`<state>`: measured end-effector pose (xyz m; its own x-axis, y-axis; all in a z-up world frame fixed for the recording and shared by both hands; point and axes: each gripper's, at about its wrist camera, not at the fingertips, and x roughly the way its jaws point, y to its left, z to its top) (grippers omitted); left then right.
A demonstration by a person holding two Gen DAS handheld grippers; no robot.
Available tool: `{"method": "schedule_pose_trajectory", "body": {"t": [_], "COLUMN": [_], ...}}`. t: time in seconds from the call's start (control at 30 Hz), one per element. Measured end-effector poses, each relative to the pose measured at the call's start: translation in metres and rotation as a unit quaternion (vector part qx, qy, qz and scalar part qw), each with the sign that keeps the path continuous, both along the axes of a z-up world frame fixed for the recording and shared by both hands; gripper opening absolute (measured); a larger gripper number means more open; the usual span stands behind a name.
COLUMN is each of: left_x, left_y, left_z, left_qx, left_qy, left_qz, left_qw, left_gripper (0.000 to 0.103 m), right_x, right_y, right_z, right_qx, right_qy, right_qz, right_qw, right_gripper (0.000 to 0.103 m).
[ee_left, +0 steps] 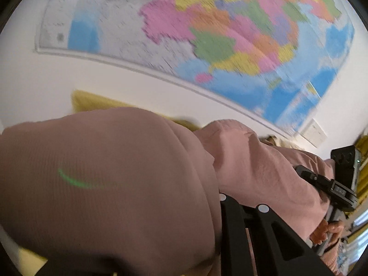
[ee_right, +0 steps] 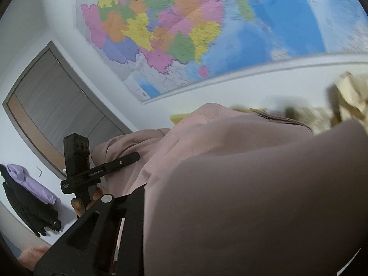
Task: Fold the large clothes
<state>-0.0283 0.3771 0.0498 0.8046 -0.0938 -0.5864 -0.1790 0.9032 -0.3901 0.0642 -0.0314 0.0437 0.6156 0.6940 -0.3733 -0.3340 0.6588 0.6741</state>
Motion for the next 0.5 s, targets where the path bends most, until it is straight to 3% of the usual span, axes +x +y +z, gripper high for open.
{"method": "schedule_pose_trajectory", "body": {"t": [0.3, 0.5], "left_x": [0.015, 0.035], "left_y": [0.068, 0.115], "left_z": [0.038, 0.035], "left_qx": [0.054, 0.084], "left_qy": [-0.008, -0.006], "left_qz": [0.077, 0.13], "left_qw": [0.9955, 0.988], "left_gripper": [0.015, 0.015], "right_x": [0.066, 0.111], "right_y": [0.054, 0.102], "right_z": [0.029, 0.033], "right_qx": [-0.005, -0.013], "right_qy": [-0.028, -0.039], "right_qz": [0.033, 0.052], "right_qw": [0.999, 0.998], "right_gripper": [0.018, 0.018]}}
